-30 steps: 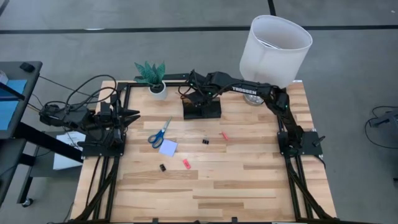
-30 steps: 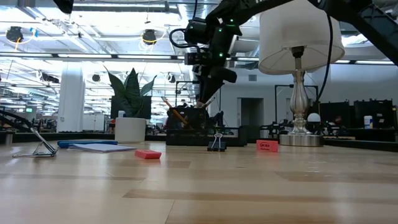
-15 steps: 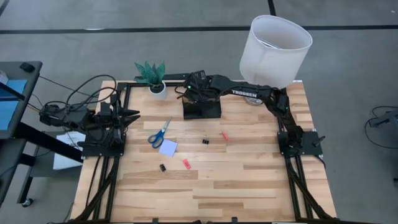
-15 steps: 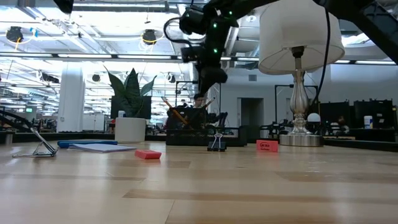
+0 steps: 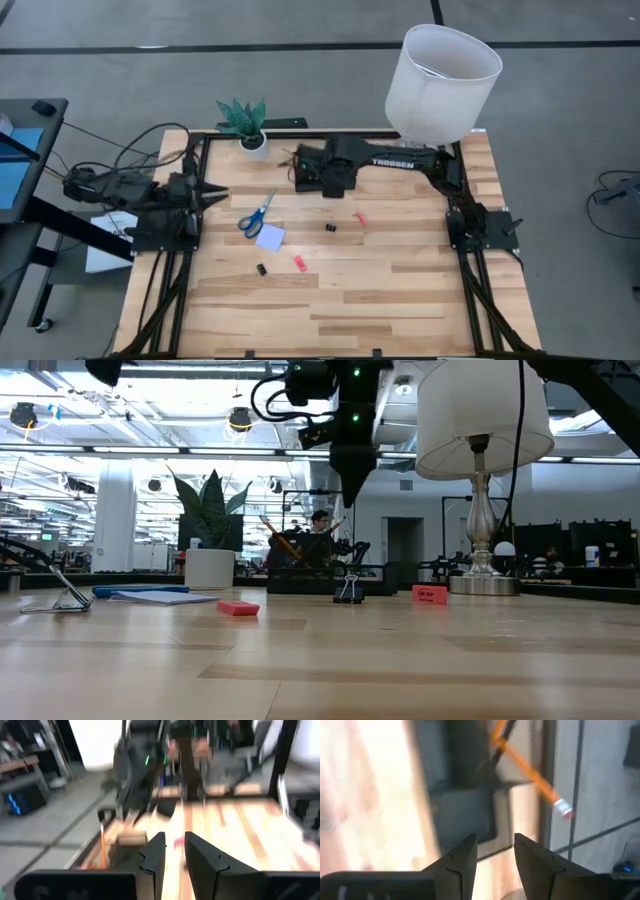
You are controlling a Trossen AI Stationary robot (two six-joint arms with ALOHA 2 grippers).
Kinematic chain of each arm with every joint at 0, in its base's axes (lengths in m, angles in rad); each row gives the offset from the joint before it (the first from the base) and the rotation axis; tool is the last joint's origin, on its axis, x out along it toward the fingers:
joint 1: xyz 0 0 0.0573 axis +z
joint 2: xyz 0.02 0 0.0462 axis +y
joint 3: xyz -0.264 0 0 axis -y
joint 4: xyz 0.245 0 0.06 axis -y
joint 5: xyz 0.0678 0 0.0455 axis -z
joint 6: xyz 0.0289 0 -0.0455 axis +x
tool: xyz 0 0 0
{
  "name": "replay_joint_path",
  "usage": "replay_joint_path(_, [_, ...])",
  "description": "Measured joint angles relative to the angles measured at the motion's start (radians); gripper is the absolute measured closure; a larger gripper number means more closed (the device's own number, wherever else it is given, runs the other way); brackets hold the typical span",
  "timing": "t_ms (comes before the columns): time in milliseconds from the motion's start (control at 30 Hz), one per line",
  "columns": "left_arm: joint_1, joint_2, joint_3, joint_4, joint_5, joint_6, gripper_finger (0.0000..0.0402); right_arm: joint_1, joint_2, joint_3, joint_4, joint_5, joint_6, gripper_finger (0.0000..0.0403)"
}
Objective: Pick and place office supplies into organizer
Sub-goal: Put the blue scissor into the desk organizer
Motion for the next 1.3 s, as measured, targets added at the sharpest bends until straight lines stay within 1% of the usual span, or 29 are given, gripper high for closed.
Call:
replay_joint_path(67, [0.0,0.041,0.025,-0.109,-0.011,-0.056,0.0336,0.033,0.0,0.0,-0.041,0.0,0.042,0.028])
replay_joint_path(167, [0.005,0.132,0.073,-0.251,-0.059,-0.142,0.0336,0.077,0.0,0.0,-0.102,-0.002,0.106,0.028])
replay_joint_path(233, [0.015,0.198,0.101,-0.326,-0.063,-0.194,0.0336,0.101,0.0,0.0,-0.136,0.0,0.146,0.0278])
replay_joint_path(300, [0.027,0.262,0.132,-0.374,-0.046,-0.234,0.0336,0.119,0.0,0.0,-0.157,0.02,0.178,0.0278])
replay_joint_path(400, [0.05,0.349,0.169,-0.454,-0.012,-0.274,0.0335,0.145,0.0,-0.017,-0.183,0.102,0.215,0.0277])
replay_joint_path(500, [0.071,0.425,0.189,-0.505,0.002,-0.296,0.0329,0.162,0.002,-0.027,-0.276,0.211,0.302,0.0277])
replay_joint_path(567, [0.087,0.466,0.194,-0.537,0.001,-0.302,0.0321,0.171,-0.001,-0.05,-0.273,0.293,0.349,0.0277])
replay_joint_path(600, [0.095,0.483,0.194,-0.548,0.0,-0.304,0.0315,0.174,-0.008,-0.07,-0.273,0.312,0.355,0.0277])
replay_joint_path(667, [0.114,0.517,0.194,-0.564,-0.001,-0.304,0.0303,0.176,-0.036,-0.123,-0.278,0.335,0.386,0.0277])
replay_joint_path(733, [0.135,0.543,0.194,-0.571,-0.004,-0.304,0.0289,0.182,-0.078,-0.183,-0.275,0.393,0.43,0.0277])
replay_joint_path(800, [0.157,0.562,0.194,-0.574,-0.008,-0.306,0.0277,0.189,-0.137,-0.275,-0.276,0.464,0.493,0.0277])
replay_joint_path(867, [0.18,0.572,0.194,-0.574,-0.008,-0.31,0.0267,0.201,-0.204,-0.362,-0.271,0.541,0.591,0.0277])
replay_joint_path(967, [0.211,0.577,0.195,-0.566,0.017,-0.311,0.0259,0.227,-0.351,-0.532,-0.263,0.63,0.777,0.0276])
replay_joint_path(1033, [0.23,0.58,0.195,-0.563,0.055,-0.311,0.0258,0.252,-0.454,-0.649,-0.254,0.68,0.893,0.0276])
replay_joint_path(1100, [0.253,0.589,0.195,-0.556,0.124,-0.316,0.0258,0.278,-0.546,-0.759,-0.232,0.715,1.001,0.0276])
replay_joint_path(1167, [0.277,0.606,0.186,-0.536,0.192,-0.324,0.0258,0.3,-0.634,-0.855,-0.199,0.724,1.081,0.0277])
replay_joint_path(1300, [0.327,0.639,0.155,-0.515,0.263,-0.359,0.0258,0.342,-0.761,-1.002,-0.098,0.726,1.178,0.0278])
